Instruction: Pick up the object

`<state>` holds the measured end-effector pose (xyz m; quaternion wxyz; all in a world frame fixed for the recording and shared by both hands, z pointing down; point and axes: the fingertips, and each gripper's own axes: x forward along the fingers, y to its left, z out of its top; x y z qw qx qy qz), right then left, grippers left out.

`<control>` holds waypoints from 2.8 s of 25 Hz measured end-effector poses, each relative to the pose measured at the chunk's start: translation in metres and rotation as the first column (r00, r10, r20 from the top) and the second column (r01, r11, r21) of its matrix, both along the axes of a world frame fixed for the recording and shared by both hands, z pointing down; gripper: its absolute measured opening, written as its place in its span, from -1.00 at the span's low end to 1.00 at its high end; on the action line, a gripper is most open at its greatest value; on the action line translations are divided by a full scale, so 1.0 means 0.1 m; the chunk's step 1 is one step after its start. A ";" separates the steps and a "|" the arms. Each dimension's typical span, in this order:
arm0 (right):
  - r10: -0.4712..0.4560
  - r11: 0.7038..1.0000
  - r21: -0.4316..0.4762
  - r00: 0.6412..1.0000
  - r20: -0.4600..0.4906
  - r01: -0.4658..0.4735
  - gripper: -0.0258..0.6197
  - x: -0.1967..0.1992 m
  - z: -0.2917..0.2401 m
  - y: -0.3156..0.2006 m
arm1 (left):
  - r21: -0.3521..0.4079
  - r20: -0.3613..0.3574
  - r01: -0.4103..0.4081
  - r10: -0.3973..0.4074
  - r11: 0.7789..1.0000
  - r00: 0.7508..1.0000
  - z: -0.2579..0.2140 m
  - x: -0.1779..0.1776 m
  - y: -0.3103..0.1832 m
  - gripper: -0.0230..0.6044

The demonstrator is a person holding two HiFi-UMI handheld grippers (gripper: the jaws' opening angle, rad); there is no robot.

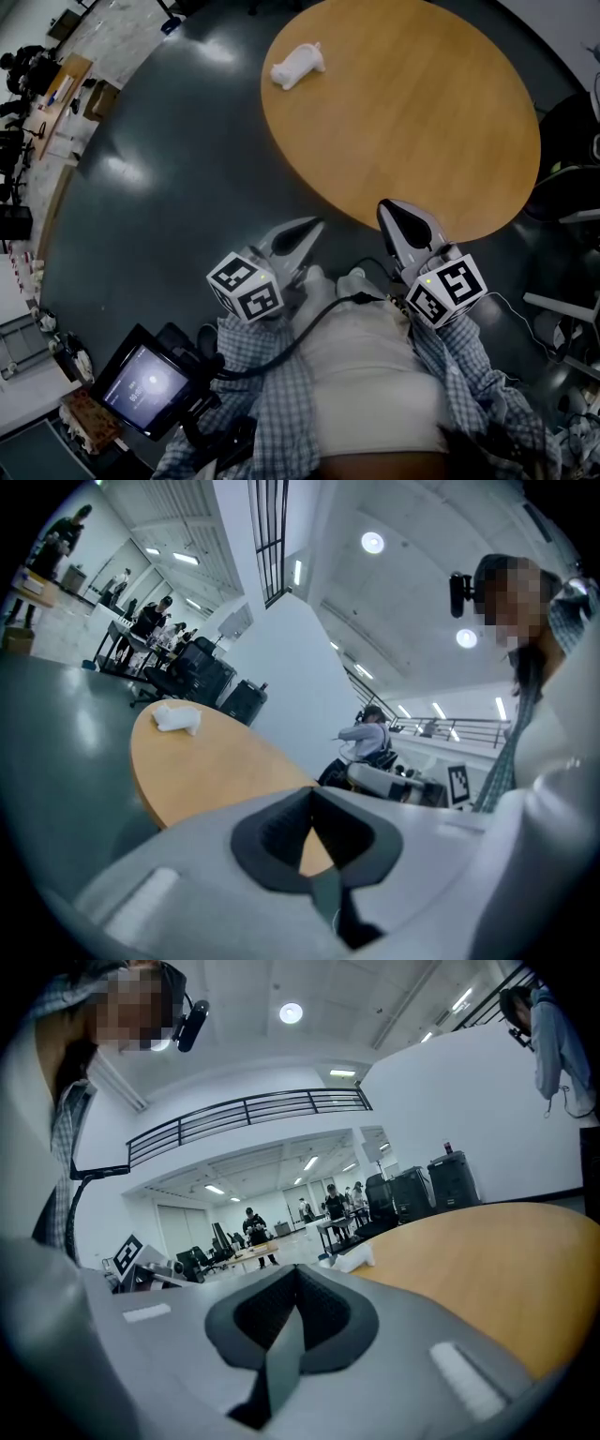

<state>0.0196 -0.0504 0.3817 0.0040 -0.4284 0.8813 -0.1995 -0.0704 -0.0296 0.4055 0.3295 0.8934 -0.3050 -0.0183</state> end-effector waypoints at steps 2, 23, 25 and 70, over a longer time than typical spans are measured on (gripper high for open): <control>-0.004 1.000 0.006 1.000 0.000 0.004 -0.91 -0.02 0.00 -0.02 | 0.005 0.006 0.001 -0.001 1.000 1.000 0.00 -0.01 -0.01 -0.92; -0.076 0.995 0.069 0.997 -0.003 0.076 -0.90 -0.29 -0.06 -0.19 | 0.091 0.031 0.083 -0.086 0.992 0.996 -0.10 -0.29 -0.35 -0.92; -0.077 0.995 0.063 0.997 0.000 0.076 -0.91 -0.28 -0.04 -0.19 | 0.094 0.033 0.088 -0.091 0.992 0.995 -0.12 -0.28 -0.36 -0.92; 0.208 0.964 -0.150 0.974 -0.093 -0.220 -0.90 0.57 -0.58 0.89 | -0.095 0.100 -0.147 0.156 0.985 0.983 -0.44 0.19 0.21 -0.92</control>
